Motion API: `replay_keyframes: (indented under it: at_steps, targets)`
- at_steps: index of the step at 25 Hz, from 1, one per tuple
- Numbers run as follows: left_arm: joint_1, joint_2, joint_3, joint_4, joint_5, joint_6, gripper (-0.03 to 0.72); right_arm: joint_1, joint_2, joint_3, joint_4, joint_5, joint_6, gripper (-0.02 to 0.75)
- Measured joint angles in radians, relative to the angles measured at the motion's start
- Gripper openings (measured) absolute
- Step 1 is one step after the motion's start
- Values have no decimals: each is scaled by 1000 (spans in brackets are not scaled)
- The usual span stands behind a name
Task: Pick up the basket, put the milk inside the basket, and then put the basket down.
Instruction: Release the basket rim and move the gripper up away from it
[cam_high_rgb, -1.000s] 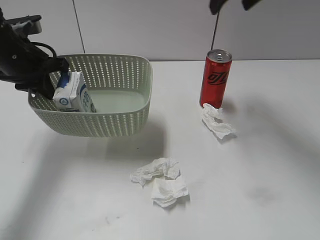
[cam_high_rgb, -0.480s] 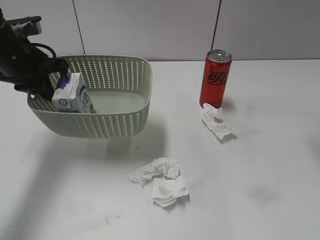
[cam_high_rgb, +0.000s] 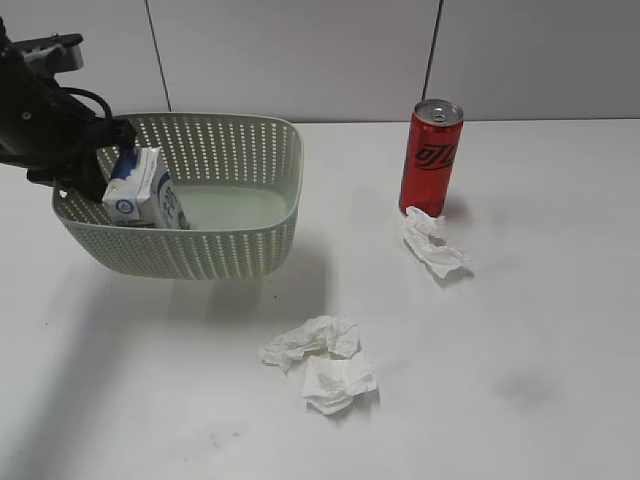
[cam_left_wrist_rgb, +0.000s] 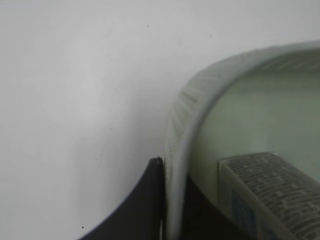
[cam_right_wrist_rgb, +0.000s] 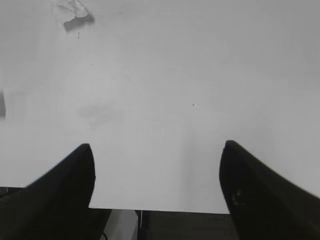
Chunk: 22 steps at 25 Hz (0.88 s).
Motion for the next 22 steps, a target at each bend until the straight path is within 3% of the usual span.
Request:
replay_keyframes:
  at_steps: [7,16,22]
  targets:
    - [0,0,0,0,5,0,0,0,-353,301,0,-181,0,586]
    - [0,0,0,0,13,-1,0,0,-667,511,0,-157,-21,585]
    - [0,0,0,0,7,-1,0,0,-819,531,1,-132,-56,585]
